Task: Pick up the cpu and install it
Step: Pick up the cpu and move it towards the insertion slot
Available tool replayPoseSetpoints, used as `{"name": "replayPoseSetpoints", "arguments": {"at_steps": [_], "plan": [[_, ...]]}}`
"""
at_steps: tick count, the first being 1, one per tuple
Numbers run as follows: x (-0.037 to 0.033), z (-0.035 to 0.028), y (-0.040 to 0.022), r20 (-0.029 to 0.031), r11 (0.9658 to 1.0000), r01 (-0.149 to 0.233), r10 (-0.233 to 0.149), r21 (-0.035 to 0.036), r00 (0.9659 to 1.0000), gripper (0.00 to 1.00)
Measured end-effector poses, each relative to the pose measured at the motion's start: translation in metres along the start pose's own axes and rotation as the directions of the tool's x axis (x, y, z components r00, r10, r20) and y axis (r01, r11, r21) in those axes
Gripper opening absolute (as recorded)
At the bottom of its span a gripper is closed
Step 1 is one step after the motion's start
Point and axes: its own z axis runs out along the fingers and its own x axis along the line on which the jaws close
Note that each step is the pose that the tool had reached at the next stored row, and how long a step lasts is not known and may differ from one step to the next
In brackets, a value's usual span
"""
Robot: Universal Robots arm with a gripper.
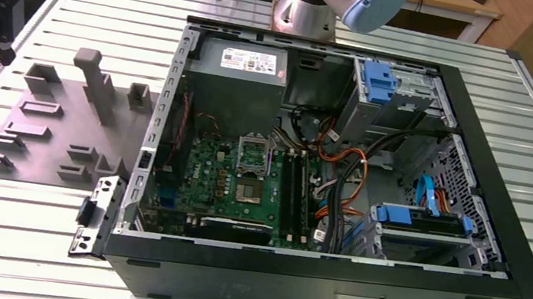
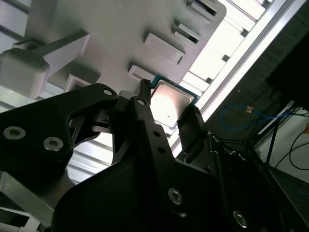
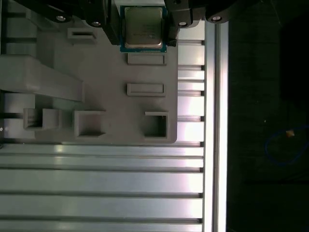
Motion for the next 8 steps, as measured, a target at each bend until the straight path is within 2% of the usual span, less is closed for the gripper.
{"name": "replayPoseSetpoints", "arguments": {"at_steps": [3,8], "plan": [[0.0000,0.0000,0.0000,0.0000,1.0000,0.000,0.000,0.0033,1.0000,0.47],[0.0000,-0.0011,0.0000,0.0001,1.0000,0.000,0.000,0.0037,1.0000,0.47]]}}
